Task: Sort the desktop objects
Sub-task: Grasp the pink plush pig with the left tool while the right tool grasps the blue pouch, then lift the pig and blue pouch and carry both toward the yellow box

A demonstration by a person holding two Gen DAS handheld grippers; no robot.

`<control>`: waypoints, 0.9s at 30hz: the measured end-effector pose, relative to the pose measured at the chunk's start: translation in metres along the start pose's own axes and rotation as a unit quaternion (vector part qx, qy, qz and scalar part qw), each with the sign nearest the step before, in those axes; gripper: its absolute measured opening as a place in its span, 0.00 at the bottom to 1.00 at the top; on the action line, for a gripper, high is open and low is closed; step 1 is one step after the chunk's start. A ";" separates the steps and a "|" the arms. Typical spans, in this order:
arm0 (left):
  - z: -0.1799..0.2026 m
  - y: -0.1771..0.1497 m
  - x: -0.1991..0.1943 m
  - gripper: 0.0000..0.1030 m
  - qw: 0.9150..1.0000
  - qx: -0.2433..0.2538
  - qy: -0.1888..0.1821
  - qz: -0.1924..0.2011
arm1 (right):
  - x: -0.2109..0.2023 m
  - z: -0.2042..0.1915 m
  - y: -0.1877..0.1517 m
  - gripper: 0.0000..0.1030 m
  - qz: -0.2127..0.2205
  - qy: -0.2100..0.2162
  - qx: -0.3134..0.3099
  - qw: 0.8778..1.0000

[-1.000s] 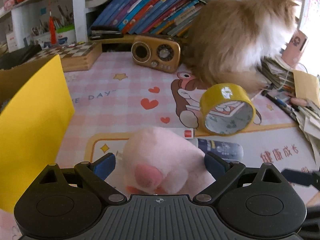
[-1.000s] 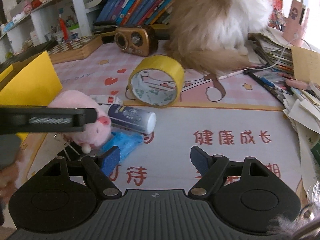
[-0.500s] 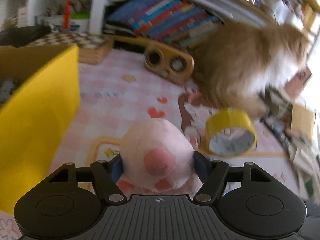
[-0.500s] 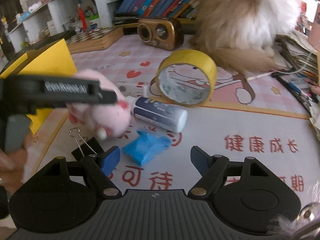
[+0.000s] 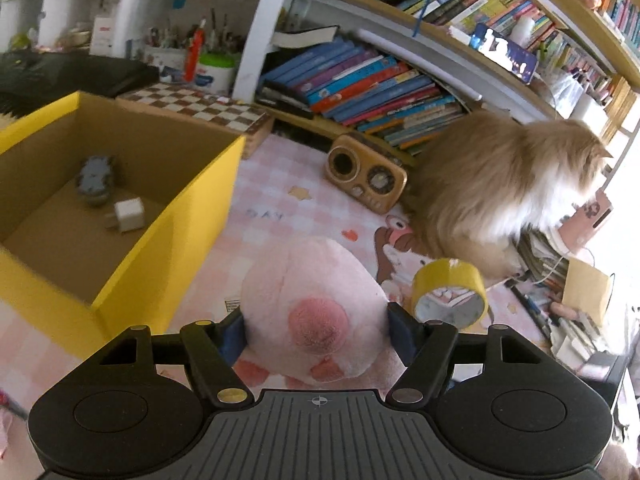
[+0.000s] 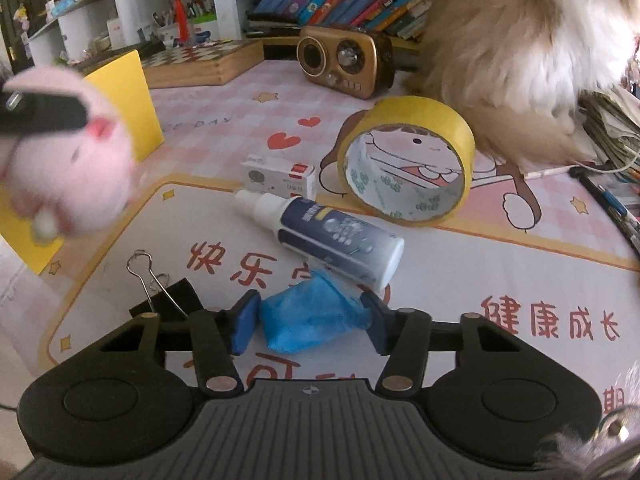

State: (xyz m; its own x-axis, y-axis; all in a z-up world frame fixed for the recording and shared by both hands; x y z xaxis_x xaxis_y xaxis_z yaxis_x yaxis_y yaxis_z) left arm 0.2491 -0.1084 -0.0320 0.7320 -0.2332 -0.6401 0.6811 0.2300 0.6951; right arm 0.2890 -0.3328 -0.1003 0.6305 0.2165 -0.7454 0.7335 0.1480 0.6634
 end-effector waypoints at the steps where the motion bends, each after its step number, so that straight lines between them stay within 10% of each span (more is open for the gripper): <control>1: -0.002 -0.001 -0.001 0.69 1.000 -0.002 0.002 -0.001 | 0.000 -0.001 0.000 0.44 0.000 0.001 -0.002 1.000; 27: -0.023 -0.031 -0.050 0.69 0.999 0.002 -0.048 0.007 | -0.084 -0.016 -0.023 0.41 0.046 -0.022 0.033 0.998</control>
Point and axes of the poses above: each gripper's, at about its wrist camera, not at the fingertips, and x roughly the way its jaws point, z to its right, y to its top, the point moved 2 cm from there along x, roughly the way its jaws point, and after that the axes turned 1 degree about -z, right-handed, at the moved point
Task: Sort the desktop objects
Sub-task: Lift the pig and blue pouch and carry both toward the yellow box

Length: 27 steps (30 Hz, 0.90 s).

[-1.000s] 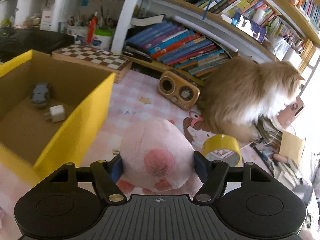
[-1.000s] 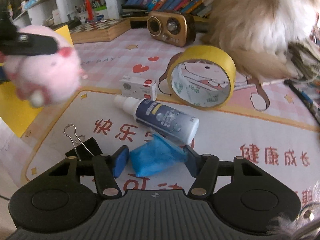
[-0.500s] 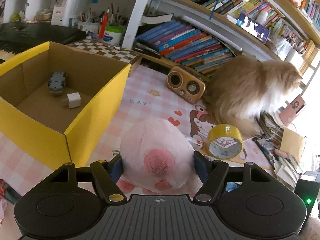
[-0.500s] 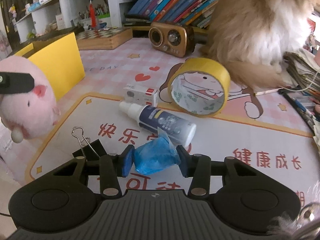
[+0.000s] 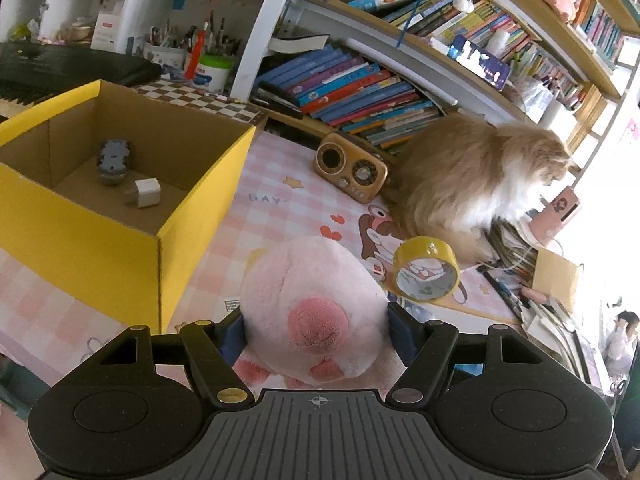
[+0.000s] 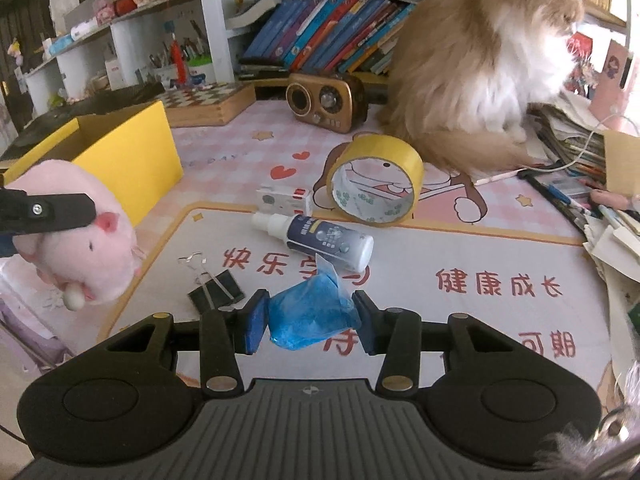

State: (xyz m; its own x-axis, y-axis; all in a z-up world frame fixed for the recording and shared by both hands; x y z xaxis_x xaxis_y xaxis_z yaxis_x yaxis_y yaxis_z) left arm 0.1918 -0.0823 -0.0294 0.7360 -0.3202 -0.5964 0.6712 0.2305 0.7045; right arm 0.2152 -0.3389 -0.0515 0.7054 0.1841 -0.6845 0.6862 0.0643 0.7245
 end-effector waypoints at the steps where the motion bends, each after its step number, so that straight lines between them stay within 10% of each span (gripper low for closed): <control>1: -0.002 -0.001 -0.002 0.69 1.000 0.000 -0.004 -0.001 | -0.003 -0.003 -0.002 0.41 0.001 -0.002 0.000 1.000; 27: -0.101 -0.051 -0.094 0.69 0.998 -0.009 -0.043 -0.048 | -0.063 -0.125 -0.076 0.40 -0.022 -0.028 0.018 0.999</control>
Point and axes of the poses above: each gripper's, at about its wrist camera, not at the fingertips, and x roughly the way its jaws point, z to its right, y to its top, the point moved 2 cm from there along x, roughly the way its jaws point, and after that the axes turned 1 degree about -z, right-handed, at the moved point
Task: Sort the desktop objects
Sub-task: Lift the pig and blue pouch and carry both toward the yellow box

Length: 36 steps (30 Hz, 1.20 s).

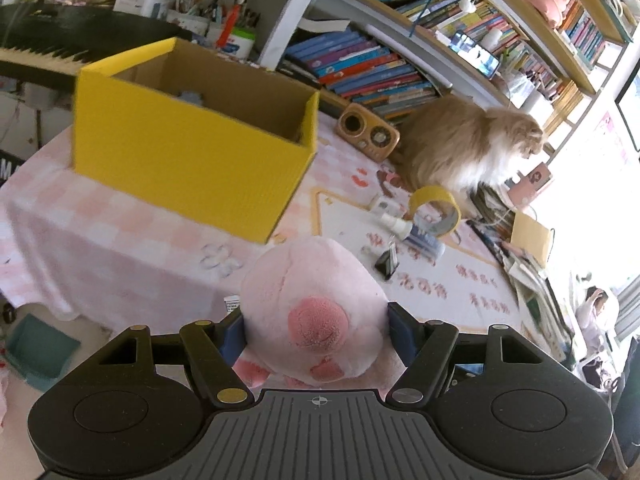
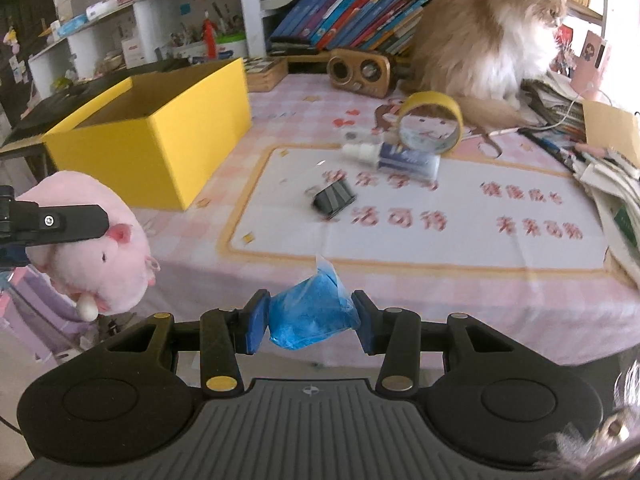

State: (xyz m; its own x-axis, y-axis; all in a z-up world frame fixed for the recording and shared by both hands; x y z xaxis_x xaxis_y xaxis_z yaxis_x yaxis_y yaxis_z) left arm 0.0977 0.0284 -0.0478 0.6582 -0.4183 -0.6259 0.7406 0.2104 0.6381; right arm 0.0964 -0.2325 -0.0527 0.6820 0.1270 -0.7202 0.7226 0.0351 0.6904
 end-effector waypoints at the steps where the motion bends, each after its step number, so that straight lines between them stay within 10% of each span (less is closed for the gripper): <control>1: -0.005 -0.003 -0.004 0.69 1.000 0.000 0.002 -0.003 | -0.001 -0.006 -0.004 0.40 -0.002 0.001 0.000 1.000; 36: -0.089 -0.015 -0.083 0.69 0.995 -0.055 0.059 0.053 | -0.005 -0.126 -0.020 0.40 -0.005 0.087 -0.084 0.993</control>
Point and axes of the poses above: each gripper's, at about its wrist camera, not at the fingertips, and x roughly the way its jaws point, z to its right, y to its top, the point moved 2 cm from there along x, roughly the way its jaws point, and after that the axes turned 1 degree about -z, right-handed, at the moved point
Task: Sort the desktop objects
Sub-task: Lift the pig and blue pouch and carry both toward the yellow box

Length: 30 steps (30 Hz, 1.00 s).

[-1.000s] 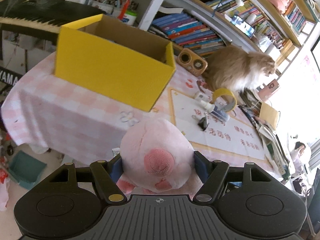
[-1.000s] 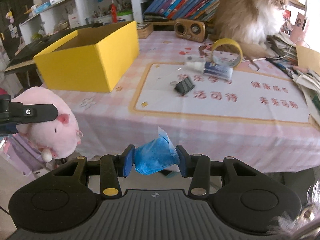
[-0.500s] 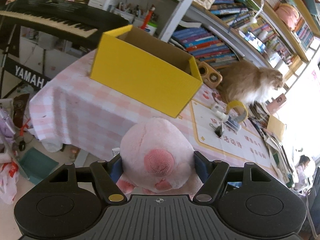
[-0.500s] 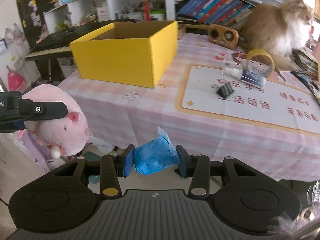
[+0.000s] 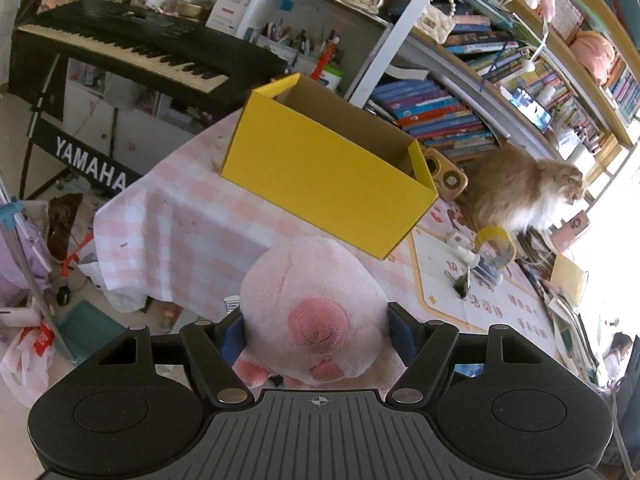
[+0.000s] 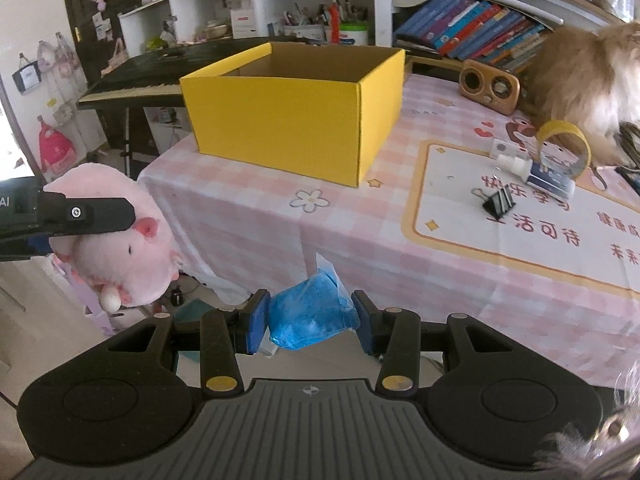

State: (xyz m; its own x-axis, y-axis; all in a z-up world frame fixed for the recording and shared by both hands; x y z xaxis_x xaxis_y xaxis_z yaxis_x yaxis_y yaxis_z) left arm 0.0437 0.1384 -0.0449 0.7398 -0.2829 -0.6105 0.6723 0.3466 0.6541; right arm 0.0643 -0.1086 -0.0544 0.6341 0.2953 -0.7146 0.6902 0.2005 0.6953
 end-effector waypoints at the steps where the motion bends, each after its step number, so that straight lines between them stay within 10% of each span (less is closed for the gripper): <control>1: -0.001 0.001 0.000 0.69 1.000 0.000 0.001 0.002 | 0.001 -0.001 0.001 0.40 0.001 0.002 -0.002 1.000; 18: 0.002 0.035 0.008 0.69 0.999 0.006 -0.001 0.039 | 0.018 -0.013 0.033 0.40 -0.003 0.029 -0.042 0.999; 30: 0.036 0.117 0.042 0.70 0.992 0.027 -0.003 0.124 | 0.030 0.017 0.138 0.40 0.094 0.040 -0.053 0.993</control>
State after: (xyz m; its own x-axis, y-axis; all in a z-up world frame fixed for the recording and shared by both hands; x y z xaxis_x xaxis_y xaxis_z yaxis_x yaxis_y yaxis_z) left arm 0.1549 0.1345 0.0222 0.8823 -0.2012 -0.4255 0.4706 0.3570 0.8069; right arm 0.1849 -0.0881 0.0185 0.7155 0.4100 -0.5657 0.5192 0.2298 0.8232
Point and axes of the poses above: each gripper's, at about its wrist camera, not at the fingertips, and x roughly the way its jaws point, z to its right, y to its top, the point moved 2 cm from there along x, roughly the way its jaws point, and after that the axes turned 1 degree about -z, right-handed, at the moved point
